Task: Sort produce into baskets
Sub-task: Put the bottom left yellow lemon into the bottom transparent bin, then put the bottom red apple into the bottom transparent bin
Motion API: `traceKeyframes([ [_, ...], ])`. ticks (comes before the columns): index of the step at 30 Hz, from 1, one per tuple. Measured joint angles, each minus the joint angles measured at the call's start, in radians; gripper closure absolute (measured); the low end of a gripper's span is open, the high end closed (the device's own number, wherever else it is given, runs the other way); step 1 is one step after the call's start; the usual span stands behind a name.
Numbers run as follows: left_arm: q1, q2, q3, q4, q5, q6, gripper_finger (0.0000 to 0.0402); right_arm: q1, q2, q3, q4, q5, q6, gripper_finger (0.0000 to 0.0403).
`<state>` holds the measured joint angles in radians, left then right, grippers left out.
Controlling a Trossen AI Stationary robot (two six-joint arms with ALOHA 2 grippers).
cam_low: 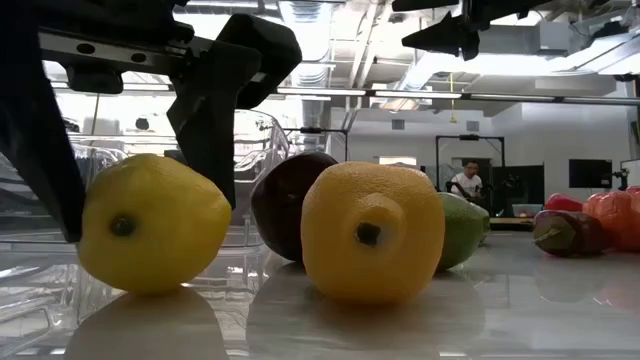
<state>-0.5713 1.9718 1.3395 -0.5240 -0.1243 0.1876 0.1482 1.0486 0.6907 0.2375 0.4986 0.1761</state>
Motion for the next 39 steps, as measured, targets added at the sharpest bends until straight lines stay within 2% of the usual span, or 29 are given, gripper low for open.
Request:
traceKeyframes([
  [8,0.000,-0.050,0.104,-0.249,-0.090,-0.035,0.0205,0.000,0.000,0.000,0.001,0.000,0.000,0.0024],
  [17,-0.019,-0.268,0.111,-0.342,-0.209,-0.153,0.0206,0.000,0.000,0.000,-0.002,0.000,-0.001,0.0024],
  [21,-0.021,-0.393,0.061,-0.356,-0.350,-0.228,0.0205,0.000,0.000,0.000,-0.001,0.000,0.000,0.0024],
  [25,0.023,-0.492,-0.057,-0.350,-0.483,-0.350,0.0187,0.000,0.000,0.000,0.002,0.000,0.000,0.0024],
  [32,0.116,-0.570,-0.230,-0.336,-0.476,-0.423,0.0141,0.000,0.000,0.000,0.002,0.000,-0.001,0.0024],
  [39,0.158,-0.574,-0.235,-0.304,-0.430,-0.417,0.0095,0.000,0.000,0.000,0.002,0.000,-0.002,0.0024],
])
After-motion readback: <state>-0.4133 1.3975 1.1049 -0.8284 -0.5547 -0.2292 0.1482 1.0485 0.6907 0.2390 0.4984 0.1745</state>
